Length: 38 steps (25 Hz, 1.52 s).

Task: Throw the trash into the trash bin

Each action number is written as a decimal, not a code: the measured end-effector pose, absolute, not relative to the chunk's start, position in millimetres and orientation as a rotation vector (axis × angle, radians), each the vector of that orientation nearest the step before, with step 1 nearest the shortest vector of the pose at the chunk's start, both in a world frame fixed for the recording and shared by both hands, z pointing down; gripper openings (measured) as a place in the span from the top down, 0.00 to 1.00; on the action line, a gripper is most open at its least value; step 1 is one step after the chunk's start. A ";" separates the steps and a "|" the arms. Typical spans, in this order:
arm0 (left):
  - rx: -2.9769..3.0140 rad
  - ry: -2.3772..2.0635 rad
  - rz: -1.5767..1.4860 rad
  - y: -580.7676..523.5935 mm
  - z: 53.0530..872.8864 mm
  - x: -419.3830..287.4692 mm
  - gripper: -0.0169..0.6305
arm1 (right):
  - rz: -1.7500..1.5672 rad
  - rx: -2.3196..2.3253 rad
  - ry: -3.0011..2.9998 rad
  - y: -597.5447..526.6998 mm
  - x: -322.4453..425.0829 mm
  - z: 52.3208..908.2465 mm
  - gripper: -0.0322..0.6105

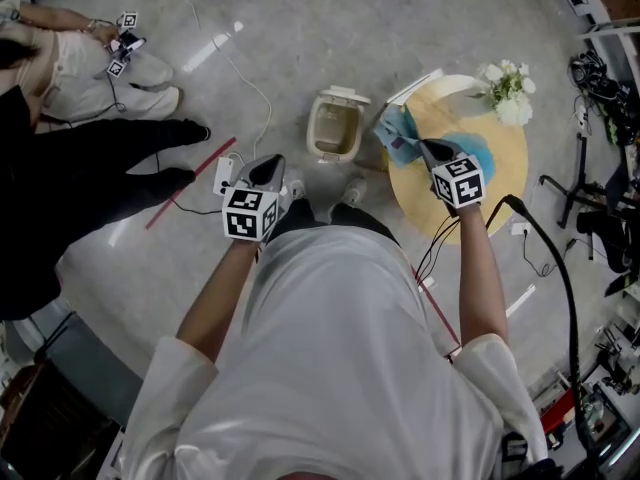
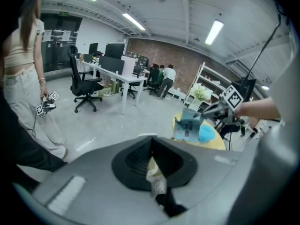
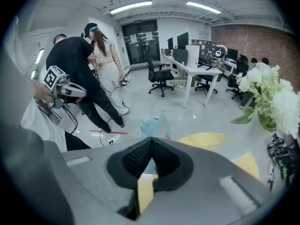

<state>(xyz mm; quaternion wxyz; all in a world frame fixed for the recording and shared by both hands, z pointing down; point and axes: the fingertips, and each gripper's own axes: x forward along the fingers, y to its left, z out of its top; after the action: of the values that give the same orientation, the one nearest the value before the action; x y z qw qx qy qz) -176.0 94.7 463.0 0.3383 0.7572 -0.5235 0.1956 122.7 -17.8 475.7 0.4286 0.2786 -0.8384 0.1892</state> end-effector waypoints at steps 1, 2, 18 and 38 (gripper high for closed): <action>1.964 -1.372 0.508 96.2 462.9 -179.7 0.97 | 0.471 0.681 -2.097 -18.3 116.2 477.5 0.95; 1.955 -1.381 0.506 98.0 463.2 -183.5 0.97 | 0.469 0.665 -2.100 -18.8 109.5 479.4 0.95; 1.838 -1.486 0.506 121.6 480.1 -230.9 0.97 | 0.476 0.497 -2.114 -10.8 32.0 529.0 0.95; 1.807 -1.462 0.512 104.1 521.5 -236.5 0.97 | 0.528 0.498 -2.058 -11.4 -2.1 602.7 0.95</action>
<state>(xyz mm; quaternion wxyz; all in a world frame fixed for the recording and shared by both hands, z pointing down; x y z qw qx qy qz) -236.5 104.1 521.5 0.3715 0.7048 -0.5703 0.1999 -2.1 -11.4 602.7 0.4616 0.2025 -0.8366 0.2146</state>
